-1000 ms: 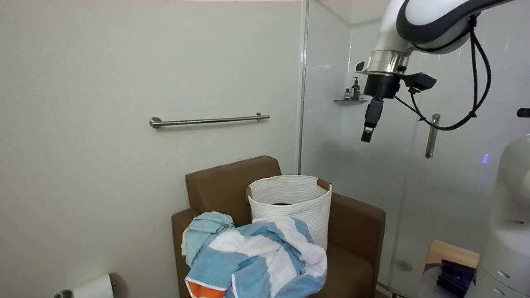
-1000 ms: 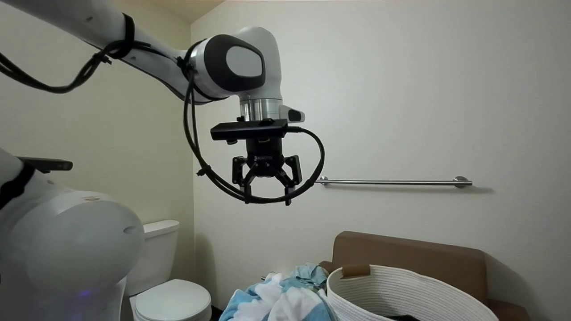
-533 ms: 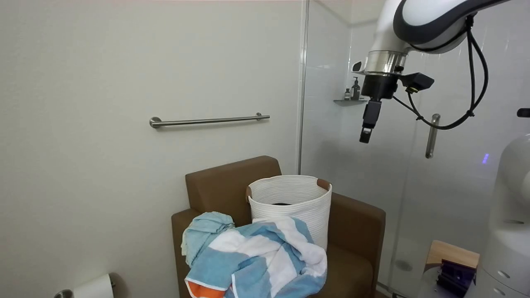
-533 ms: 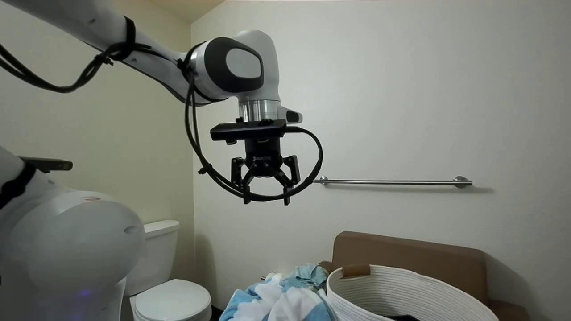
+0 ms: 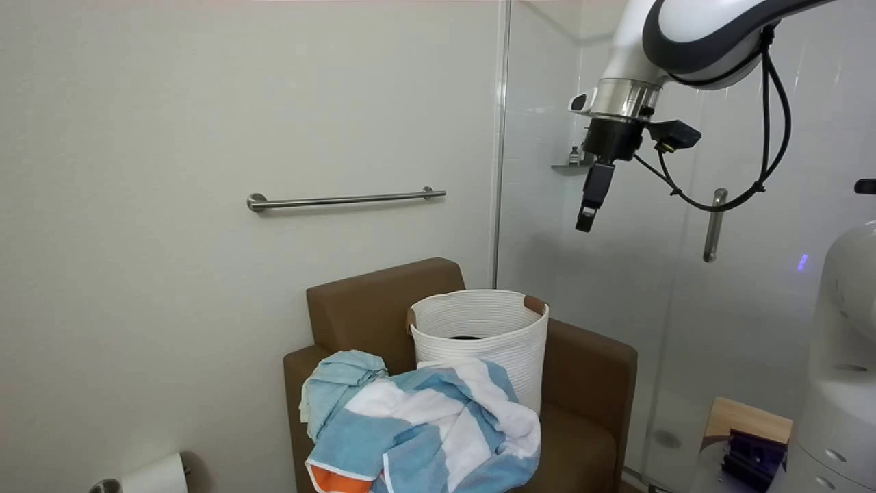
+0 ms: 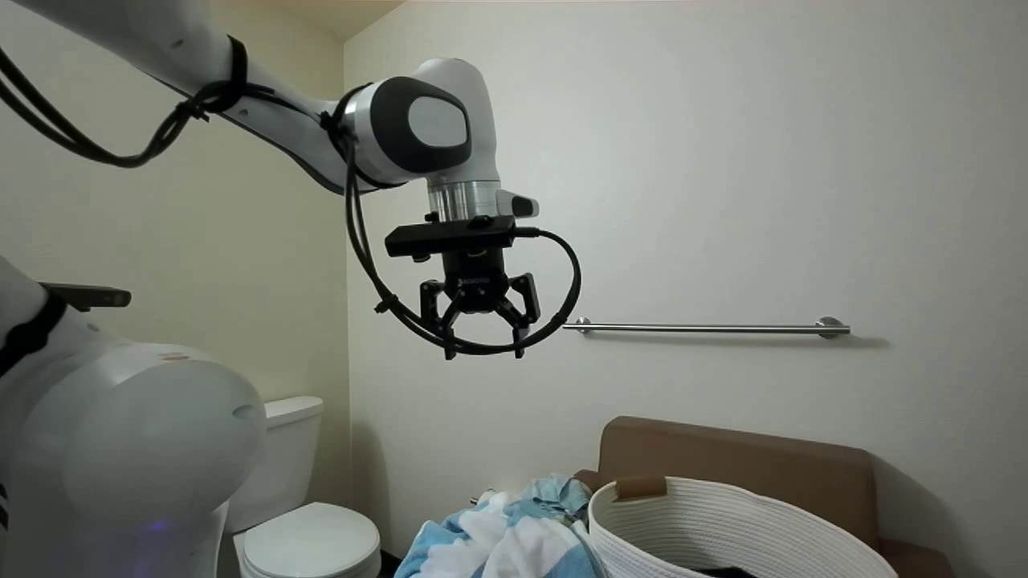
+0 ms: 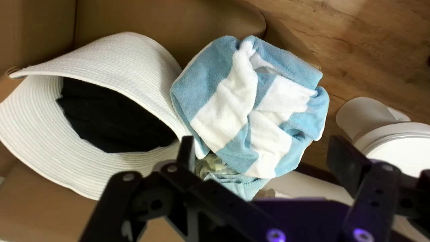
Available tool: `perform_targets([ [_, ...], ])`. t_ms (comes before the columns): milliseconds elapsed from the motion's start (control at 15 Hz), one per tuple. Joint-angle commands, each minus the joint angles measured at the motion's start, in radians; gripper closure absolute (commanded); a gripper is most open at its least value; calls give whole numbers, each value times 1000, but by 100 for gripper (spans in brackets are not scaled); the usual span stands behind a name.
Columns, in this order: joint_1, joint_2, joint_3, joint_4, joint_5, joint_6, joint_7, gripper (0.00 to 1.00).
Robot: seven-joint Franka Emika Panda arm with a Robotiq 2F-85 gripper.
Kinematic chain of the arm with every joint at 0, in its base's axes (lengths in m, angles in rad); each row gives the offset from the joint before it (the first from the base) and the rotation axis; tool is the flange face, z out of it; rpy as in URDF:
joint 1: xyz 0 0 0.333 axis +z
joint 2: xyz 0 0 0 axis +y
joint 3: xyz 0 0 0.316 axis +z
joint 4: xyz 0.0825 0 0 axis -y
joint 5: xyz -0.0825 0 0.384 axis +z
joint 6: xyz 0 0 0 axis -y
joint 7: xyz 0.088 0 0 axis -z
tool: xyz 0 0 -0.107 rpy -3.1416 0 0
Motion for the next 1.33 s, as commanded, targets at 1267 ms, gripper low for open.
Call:
perform_targets([
  [1267, 106, 189, 137, 117, 51, 123, 47, 0],
])
